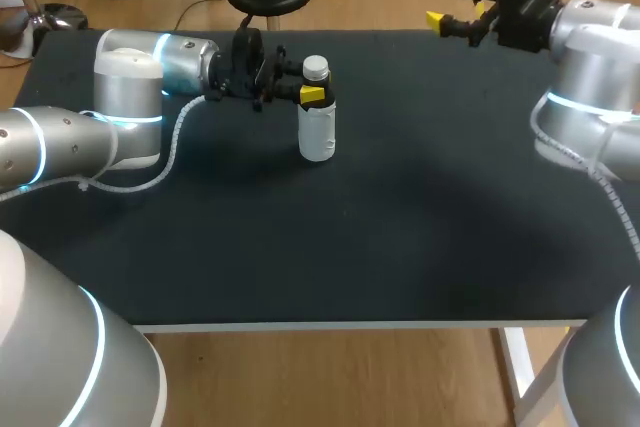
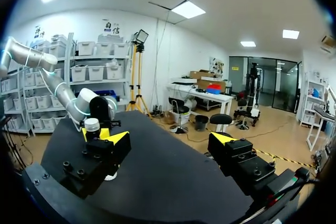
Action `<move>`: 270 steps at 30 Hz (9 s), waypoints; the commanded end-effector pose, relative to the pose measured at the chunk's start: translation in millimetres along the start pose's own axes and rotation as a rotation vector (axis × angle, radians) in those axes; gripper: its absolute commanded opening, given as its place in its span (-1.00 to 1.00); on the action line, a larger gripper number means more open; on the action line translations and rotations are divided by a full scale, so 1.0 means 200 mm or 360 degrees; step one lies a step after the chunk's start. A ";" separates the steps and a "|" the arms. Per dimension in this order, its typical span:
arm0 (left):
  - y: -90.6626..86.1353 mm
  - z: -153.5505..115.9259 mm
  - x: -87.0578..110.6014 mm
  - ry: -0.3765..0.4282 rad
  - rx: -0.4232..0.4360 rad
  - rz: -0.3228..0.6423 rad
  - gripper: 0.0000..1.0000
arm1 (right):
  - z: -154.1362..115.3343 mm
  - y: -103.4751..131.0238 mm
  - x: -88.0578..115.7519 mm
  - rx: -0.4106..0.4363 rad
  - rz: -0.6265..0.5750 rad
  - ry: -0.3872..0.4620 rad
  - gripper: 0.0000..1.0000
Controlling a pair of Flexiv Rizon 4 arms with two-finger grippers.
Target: Unscrew the bottle cap
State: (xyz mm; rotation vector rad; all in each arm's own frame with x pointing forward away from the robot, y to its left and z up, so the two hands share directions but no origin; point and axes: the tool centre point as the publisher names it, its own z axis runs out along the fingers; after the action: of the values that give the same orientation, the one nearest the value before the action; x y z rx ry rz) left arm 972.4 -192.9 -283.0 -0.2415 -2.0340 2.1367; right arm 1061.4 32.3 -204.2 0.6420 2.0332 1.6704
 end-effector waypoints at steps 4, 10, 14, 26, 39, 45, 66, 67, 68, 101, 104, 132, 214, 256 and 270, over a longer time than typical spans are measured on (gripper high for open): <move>0.01 0.00 0.00 0.0001 0.0004 0.0006 -1.00 | 0.10 -0.06 0.22 0.0076 -0.0041 0.0068 1.00; 0.01 0.00 0.00 0.0001 0.0004 0.0006 -1.00 | 0.18 -0.10 0.35 0.0128 -0.0052 0.0167 1.00; 0.01 0.00 0.00 0.0001 0.0004 0.0006 -1.00 | 0.24 -0.14 0.44 0.0156 -0.0069 0.0220 1.00; 0.01 0.00 0.00 0.0001 0.0004 0.0006 -1.00 | 0.28 -0.17 0.46 0.0171 -0.0015 0.0102 1.00; 0.01 0.00 0.00 0.0001 0.0004 0.0006 -1.00 | 0.28 -0.17 0.46 0.0171 -0.0015 0.0102 1.00; 0.01 0.00 0.00 0.0001 0.0004 0.0006 -1.00 | 0.28 -0.17 0.46 0.0171 -0.0015 0.0102 1.00; 0.01 0.00 0.00 0.0001 0.0004 0.0006 -1.00 | 0.37 -0.13 0.77 -0.0009 0.0022 0.0270 1.00; 0.01 0.00 0.00 0.0001 0.0004 0.0006 -1.00 | 0.36 -0.13 0.78 -0.0023 0.0036 0.0283 1.00; 0.01 0.00 0.00 0.0001 0.0004 0.0006 -1.00 | 0.35 -0.13 0.79 -0.0027 0.0043 0.0286 1.00; 0.01 0.00 0.00 0.0001 0.0004 0.0006 -1.00 | 0.57 -0.05 1.09 -0.0073 0.0013 0.0350 1.00; 0.01 0.00 0.00 0.0001 0.0004 0.0006 -1.00 | 0.58 -0.05 1.07 -0.0081 0.0026 0.0347 1.00; 0.01 0.00 0.00 0.0001 0.0004 0.0006 -1.00 | 0.65 -0.08 0.96 -0.0072 0.0082 0.0255 1.00; 0.01 0.00 0.00 0.0001 0.0004 0.0006 -1.00 | 0.52 -0.01 1.09 0.0033 -0.0551 0.3049 -1.00; 0.01 0.00 0.00 0.0001 0.0004 0.0006 -1.00 | 0.19 -0.54 0.32 0.0142 -0.0017 0.1657 -1.00; 0.01 0.00 0.00 0.0001 0.0004 0.0006 -1.00 | 0.18 -0.90 0.19 0.0242 0.0261 0.1055 -1.00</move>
State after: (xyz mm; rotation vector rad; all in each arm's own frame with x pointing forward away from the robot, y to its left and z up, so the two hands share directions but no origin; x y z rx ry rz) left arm 971.5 -192.7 -282.6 -0.2396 -2.0361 2.1377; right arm 1049.0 53.1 -377.7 -0.0106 2.8440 2.0020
